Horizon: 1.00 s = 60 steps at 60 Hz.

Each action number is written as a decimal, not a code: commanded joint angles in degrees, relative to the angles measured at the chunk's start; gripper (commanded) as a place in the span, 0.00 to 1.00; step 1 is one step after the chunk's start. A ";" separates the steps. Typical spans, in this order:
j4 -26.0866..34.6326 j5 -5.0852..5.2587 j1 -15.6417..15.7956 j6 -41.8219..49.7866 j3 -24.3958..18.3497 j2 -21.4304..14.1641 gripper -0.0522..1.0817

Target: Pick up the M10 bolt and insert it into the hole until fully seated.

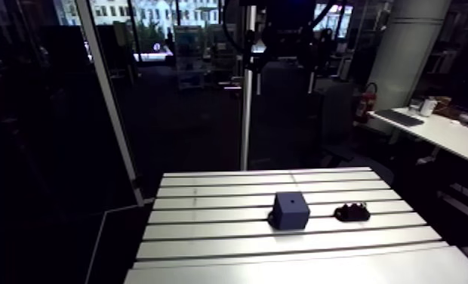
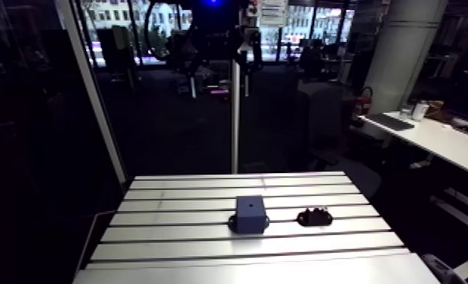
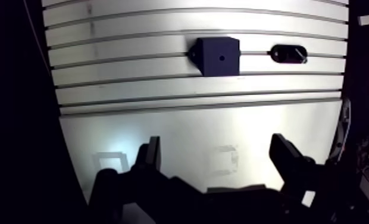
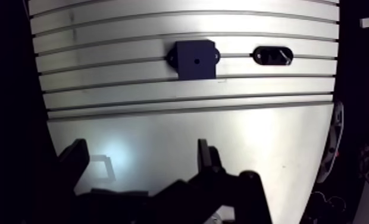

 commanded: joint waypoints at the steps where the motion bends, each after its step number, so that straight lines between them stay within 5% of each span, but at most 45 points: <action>1: 2.11 1.76 1.51 -1.40 -6.52 5.10 0.06; 60: 2.11 1.41 1.51 -1.95 -6.27 4.66 0.06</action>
